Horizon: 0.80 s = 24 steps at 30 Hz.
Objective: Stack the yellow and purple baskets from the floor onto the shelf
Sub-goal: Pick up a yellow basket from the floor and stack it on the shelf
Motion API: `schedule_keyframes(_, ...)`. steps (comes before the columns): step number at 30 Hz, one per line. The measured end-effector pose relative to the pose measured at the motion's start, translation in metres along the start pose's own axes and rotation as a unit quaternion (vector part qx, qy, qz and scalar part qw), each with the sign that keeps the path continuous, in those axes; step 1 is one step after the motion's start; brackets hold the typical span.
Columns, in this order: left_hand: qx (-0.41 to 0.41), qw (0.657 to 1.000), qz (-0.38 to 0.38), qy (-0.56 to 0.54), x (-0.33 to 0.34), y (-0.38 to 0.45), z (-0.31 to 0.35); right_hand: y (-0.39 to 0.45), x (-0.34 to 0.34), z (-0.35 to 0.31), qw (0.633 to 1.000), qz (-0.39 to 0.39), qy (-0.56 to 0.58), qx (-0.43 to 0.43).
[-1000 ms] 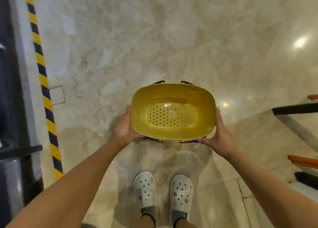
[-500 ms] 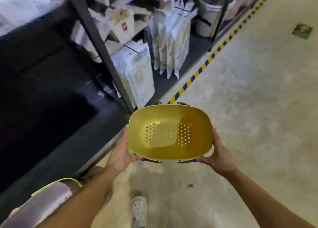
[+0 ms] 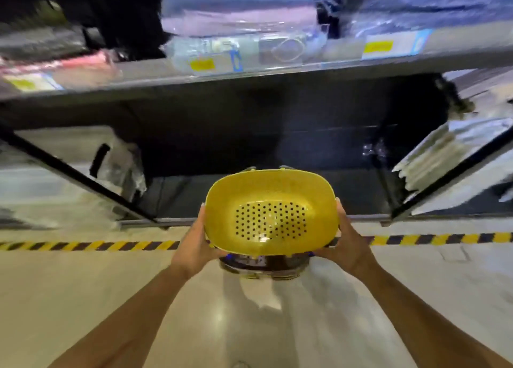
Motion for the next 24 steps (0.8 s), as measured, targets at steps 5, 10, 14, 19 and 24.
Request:
schedule_keyframes(5, -0.029, 0.999, 0.003, -0.029, -0.019, 0.002, -0.076, 0.009, 0.074, 0.006, 0.999, -0.023, 0.006, 0.03)
schedule_keyframes(10, -0.017, 0.998, -0.027, -0.061, -0.005, 0.029, -0.093, 0.005, 0.08, 0.029, 0.993, -0.038, -0.038, 0.108)
schedule_keyframes(14, -0.002, 0.999, -0.013, -0.046, 0.01, 0.039, -0.089, -0.002, 0.077, 0.041, 0.99, -0.031, -0.047, 0.132)
schedule_keyframes(19, 0.002, 0.999, -0.015, -0.033, 0.036, 0.03, -0.105, -0.006, 0.089, 0.061, 0.986, -0.064, -0.047, 0.149)
schedule_keyframes(24, -0.051, 0.998, -0.024, -0.042, 0.063, 0.04, -0.134, 0.0, 0.107, 0.094, 0.983, -0.05, -0.065, 0.166)
Point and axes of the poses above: each hand's wrist, its own y-axis towards the middle knuckle, its own x-axis out of the palm, z = x × y, the point moved 2 cm from there along y, towards the middle knuckle, and after that the axes turned 8 degrees about -x, right-handed, at the moved point
